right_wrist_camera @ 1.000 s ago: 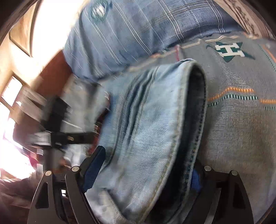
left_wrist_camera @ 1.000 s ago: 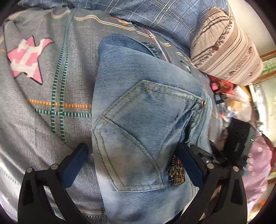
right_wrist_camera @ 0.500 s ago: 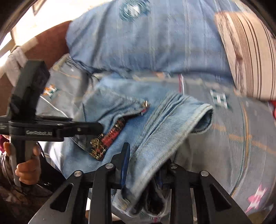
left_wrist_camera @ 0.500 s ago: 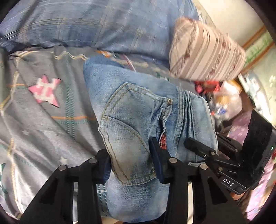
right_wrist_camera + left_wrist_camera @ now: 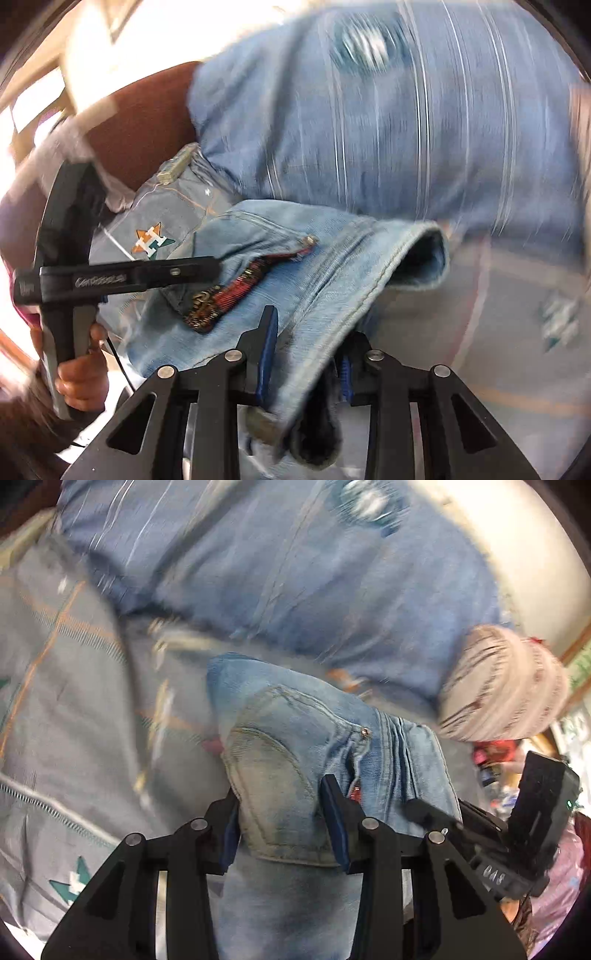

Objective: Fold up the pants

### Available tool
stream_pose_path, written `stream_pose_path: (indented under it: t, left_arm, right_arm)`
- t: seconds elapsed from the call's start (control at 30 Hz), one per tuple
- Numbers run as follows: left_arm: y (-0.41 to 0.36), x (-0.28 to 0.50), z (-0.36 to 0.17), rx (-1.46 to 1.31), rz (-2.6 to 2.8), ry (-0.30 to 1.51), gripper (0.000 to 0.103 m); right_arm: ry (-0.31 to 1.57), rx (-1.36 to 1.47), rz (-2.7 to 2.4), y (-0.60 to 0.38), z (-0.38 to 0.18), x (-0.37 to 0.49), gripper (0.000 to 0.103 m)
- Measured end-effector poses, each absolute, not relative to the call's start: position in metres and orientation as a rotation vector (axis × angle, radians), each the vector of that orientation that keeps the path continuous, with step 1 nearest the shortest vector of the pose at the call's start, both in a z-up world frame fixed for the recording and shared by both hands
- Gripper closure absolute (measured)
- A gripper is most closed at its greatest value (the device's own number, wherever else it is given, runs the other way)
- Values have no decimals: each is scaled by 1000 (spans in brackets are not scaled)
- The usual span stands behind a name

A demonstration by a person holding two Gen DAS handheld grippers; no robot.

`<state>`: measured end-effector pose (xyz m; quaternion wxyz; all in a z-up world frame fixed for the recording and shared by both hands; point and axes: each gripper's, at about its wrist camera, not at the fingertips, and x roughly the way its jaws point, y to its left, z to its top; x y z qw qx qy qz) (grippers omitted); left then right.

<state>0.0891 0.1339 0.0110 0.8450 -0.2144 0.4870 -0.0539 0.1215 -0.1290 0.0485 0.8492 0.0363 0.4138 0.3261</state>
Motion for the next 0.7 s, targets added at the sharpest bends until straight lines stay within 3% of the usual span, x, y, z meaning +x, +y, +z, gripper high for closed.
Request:
stream_pose_path:
  t: [0.1, 0.17, 0.27, 0.33, 0.4, 0.47, 0.5, 0.57, 0.7]
  left_arm:
    - [155, 99, -34, -495, -84, 1154, 64]
    - [164, 97, -41, -526, -132, 1158, 64]
    - [162, 99, -37, -477, -183, 1150, 62]
    - [157, 100, -39, -431, -185, 1155, 59]
    - [154, 105, -42, -422, -198, 1161, 48]
    - [158, 108, -48, -438, -197, 1178, 47]
    - [160, 107, -47, -446, -196, 1182, 47]
    - [165, 97, -39, -451, -191, 1156, 47]
    - [171, 75, -20, -491, -210, 1124, 50]
  right_arm:
    - [1046, 208, 625, -130, -12, 146, 68]
    - [1087, 292, 588, -139, -35, 146, 49]
    - [1074, 474, 605, -159, -54, 134, 29]
    - [1124, 583, 717, -154, -71, 134, 28]
    - [1102, 591, 763, -147, -79, 135, 25]
    - [1083, 597, 796, -139, -78, 140, 21]
    - [1098, 602, 817, -133, -77, 141, 26]
    - [1078, 567, 881, -123, -61, 132, 74]
    - [1048, 425, 966, -114, -36, 95, 76]
